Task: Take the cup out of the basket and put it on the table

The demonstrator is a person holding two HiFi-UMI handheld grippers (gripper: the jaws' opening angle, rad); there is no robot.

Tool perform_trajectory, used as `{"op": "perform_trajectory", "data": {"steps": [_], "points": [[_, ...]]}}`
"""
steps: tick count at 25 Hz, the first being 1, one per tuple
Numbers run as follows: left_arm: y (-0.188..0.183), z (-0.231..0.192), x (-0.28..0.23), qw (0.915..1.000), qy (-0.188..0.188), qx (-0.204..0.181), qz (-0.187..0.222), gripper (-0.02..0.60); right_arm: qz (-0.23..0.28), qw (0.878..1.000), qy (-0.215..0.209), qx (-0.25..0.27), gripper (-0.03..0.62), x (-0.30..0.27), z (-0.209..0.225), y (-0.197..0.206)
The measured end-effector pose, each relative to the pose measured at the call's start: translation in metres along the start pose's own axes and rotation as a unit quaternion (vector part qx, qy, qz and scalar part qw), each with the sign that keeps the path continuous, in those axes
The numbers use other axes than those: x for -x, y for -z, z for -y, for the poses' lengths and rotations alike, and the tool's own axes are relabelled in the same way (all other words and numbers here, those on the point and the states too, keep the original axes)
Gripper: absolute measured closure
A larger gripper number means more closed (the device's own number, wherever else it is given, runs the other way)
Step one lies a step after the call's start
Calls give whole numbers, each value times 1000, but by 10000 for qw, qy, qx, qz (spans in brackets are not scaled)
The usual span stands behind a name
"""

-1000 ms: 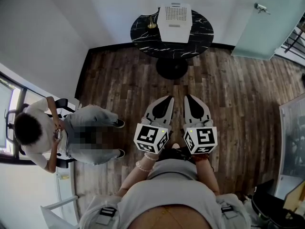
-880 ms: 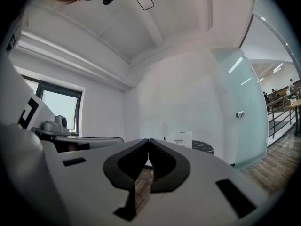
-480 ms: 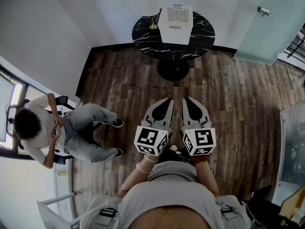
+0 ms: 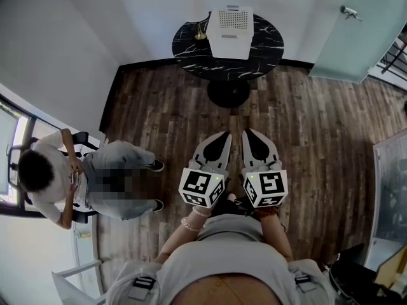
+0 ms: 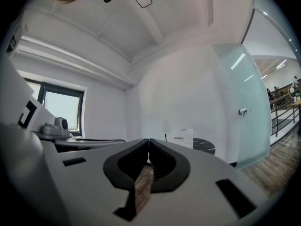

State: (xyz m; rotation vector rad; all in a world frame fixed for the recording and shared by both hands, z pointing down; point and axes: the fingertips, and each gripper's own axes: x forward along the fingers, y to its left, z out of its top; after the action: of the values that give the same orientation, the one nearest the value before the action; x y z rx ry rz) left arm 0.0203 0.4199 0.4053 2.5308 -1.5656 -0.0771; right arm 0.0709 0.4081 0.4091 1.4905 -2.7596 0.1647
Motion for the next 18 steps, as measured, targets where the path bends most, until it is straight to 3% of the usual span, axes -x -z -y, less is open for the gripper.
{"op": "perform_trajectory", "data": {"steps": [18], "points": [[-12, -67, -58, 9993, 360, 76, 6, 575, -104, 9998, 133, 44, 582, -84, 4, 0]]}}
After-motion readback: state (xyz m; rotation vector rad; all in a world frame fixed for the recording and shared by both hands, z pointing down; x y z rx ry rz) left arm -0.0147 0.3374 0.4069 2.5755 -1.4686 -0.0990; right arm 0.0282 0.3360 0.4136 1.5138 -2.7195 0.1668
